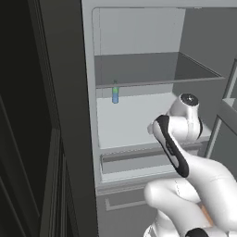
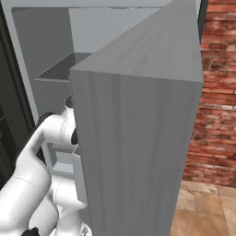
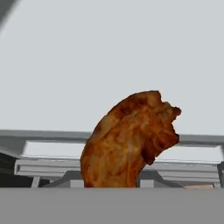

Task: Take the chicken drumstick from the fridge and place it on the digital scale on the counter by the fridge. Wait a few seconds for a reading, then move it to the plate on the dining counter.

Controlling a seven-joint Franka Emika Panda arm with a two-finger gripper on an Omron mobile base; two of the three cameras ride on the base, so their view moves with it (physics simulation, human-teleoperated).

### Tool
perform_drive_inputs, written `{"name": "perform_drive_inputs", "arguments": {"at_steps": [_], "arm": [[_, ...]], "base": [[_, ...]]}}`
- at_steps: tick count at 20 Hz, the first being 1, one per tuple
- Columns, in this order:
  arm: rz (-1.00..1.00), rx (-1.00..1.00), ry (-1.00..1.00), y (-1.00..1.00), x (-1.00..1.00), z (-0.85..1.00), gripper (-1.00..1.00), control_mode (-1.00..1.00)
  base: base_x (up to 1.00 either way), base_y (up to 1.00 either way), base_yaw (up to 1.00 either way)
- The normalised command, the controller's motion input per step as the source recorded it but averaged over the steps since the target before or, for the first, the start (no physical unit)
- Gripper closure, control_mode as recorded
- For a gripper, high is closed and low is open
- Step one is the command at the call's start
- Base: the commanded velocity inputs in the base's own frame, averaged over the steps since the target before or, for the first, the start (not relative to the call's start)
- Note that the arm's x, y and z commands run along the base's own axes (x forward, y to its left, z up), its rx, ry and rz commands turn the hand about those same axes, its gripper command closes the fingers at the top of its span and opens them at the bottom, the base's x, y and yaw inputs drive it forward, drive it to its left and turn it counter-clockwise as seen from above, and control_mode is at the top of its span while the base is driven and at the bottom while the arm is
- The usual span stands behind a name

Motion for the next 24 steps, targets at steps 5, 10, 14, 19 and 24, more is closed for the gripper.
{"name": "perform_drive_inputs", "arguments": {"at_steps": [5,10,14,19,24], "arm": [[0.00,0.00,0.06,-0.01,-0.79,0.97,1.00,-1.00],[0.00,0.00,0.07,0.00,-0.90,0.89,1.00,-1.00],[0.00,0.00,0.03,0.00,-1.00,0.72,1.00,-1.00],[0.00,0.00,0.00,0.00,-0.85,0.36,1.00,-1.00],[0.00,0.00,-0.01,0.00,-0.20,0.01,1.00,-1.00]], "base": [[0.00,0.00,0.00],[0.00,0.00,0.00],[0.00,0.00,0.00],[0.00,0.00,0.00],[0.00,0.00,0.00]]}}
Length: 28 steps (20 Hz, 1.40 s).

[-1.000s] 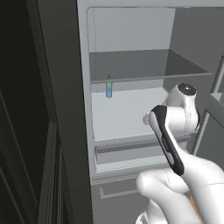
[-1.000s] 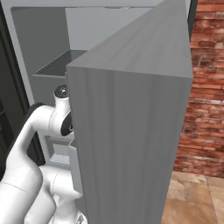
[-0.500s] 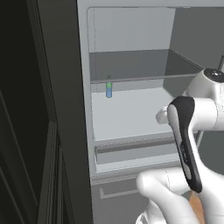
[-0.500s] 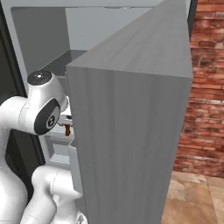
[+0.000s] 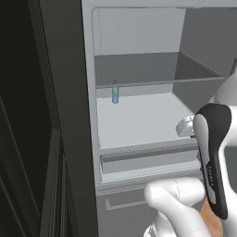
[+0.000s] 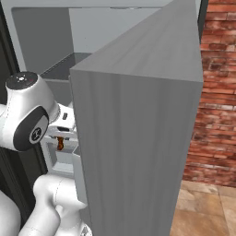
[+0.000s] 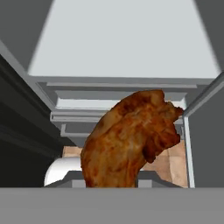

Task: Take the chicken drumstick from the fridge and place it on the digital scale on the counter by the fridge. Wait a few seconds for a reading, then move it to the plate on the dining counter.

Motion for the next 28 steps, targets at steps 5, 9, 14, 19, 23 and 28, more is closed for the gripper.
{"name": "perform_drive_inputs", "arguments": {"at_steps": [5,9,14,19,23,28], "arm": [[0.00,0.00,0.00,0.00,0.00,0.00,1.00,-1.00],[0.00,0.00,0.00,0.00,0.00,0.00,1.00,-1.00],[0.00,0.00,0.00,0.00,0.00,0.00,1.00,1.00],[0.00,0.00,0.00,0.00,0.00,0.00,1.00,1.00],[0.00,0.00,0.00,0.00,0.00,0.00,1.00,1.00],[0.00,0.00,0.00,0.00,0.00,0.00,1.00,1.00]], "base": [[0.00,0.00,0.00],[0.00,0.00,0.00],[-0.80,-0.12,-0.01],[-1.00,-0.25,-0.01],[-1.00,-0.16,-0.03],[-0.98,-0.01,-0.08]]}}
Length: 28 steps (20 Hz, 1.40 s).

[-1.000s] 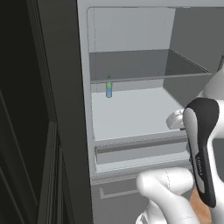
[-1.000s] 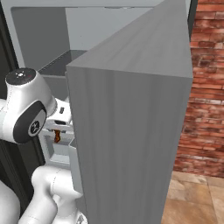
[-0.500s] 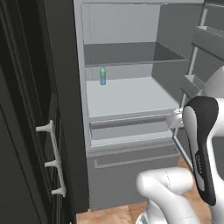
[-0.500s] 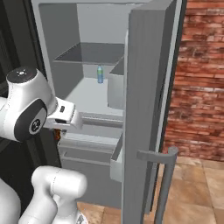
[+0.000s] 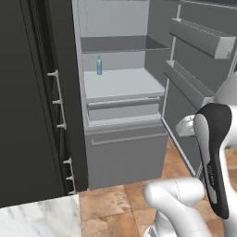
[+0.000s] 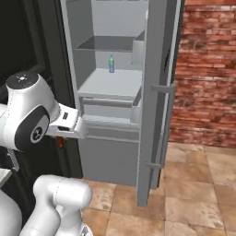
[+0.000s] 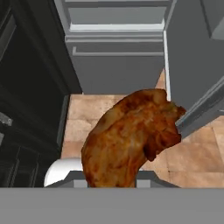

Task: Take the chicken drumstick from the fridge and place it on the digital scale on the counter by the fridge. Wait a few seconds for a reading, then move it to the plate on the dining counter.

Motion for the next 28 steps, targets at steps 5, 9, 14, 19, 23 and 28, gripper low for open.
{"name": "perform_drive_inputs", "arguments": {"at_steps": [5,9,14,19,23,28], "arm": [[0.00,0.00,0.00,0.00,0.00,0.00,1.00,1.00],[0.00,0.00,0.00,0.00,0.00,0.00,1.00,1.00],[0.00,0.00,0.00,0.00,0.00,0.00,1.00,1.00],[0.00,0.00,0.00,0.00,0.00,0.00,1.00,1.00],[0.00,0.00,0.00,0.00,0.00,0.00,1.00,1.00],[0.00,0.00,0.00,0.00,0.00,0.00,1.00,1.00]], "base": [[-0.67,0.00,-0.20],[-0.24,-0.14,-0.39],[0.00,-0.33,-0.60],[0.03,-0.32,-0.73],[0.18,-0.01,-0.88],[0.11,0.00,-0.91]]}}
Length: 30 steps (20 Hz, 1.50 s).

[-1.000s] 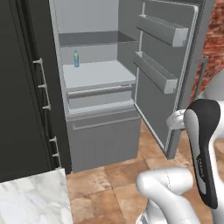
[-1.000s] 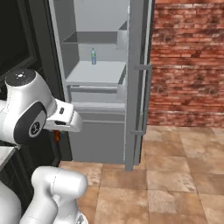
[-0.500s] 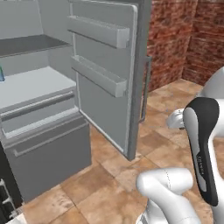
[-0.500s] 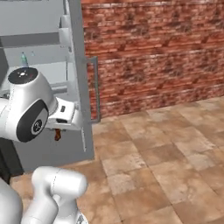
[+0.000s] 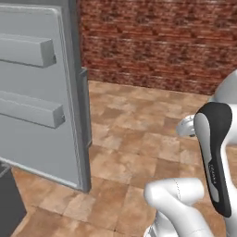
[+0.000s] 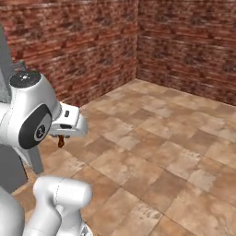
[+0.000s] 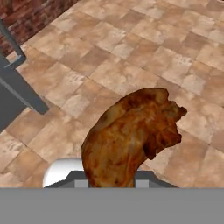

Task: Take the chicken drumstick from the fridge and place it on the digital scale on the counter by the fridge. Wait a few seconds for a reading, then move it to the plate on the dining counter.

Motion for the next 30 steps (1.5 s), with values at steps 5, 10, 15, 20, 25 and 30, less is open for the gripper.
{"name": "perform_drive_inputs", "arguments": {"at_steps": [5,10,15,20,25,30], "arm": [[0.00,0.00,0.00,0.00,0.00,0.00,1.00,1.00],[0.00,0.00,0.00,0.00,0.00,0.00,1.00,1.00],[0.00,0.00,0.00,0.00,0.00,0.00,1.00,1.00],[0.00,0.00,0.00,0.00,0.00,0.00,1.00,1.00],[0.00,0.00,0.00,0.00,0.00,0.00,1.00,1.00],[0.00,0.00,0.00,0.00,0.00,0.00,1.00,1.00]], "base": [[0.13,0.00,-0.89],[0.15,0.00,-0.87],[0.19,0.00,-0.86],[0.23,0.16,-0.81],[0.28,0.34,-0.72],[0.33,0.20,-0.65]]}}
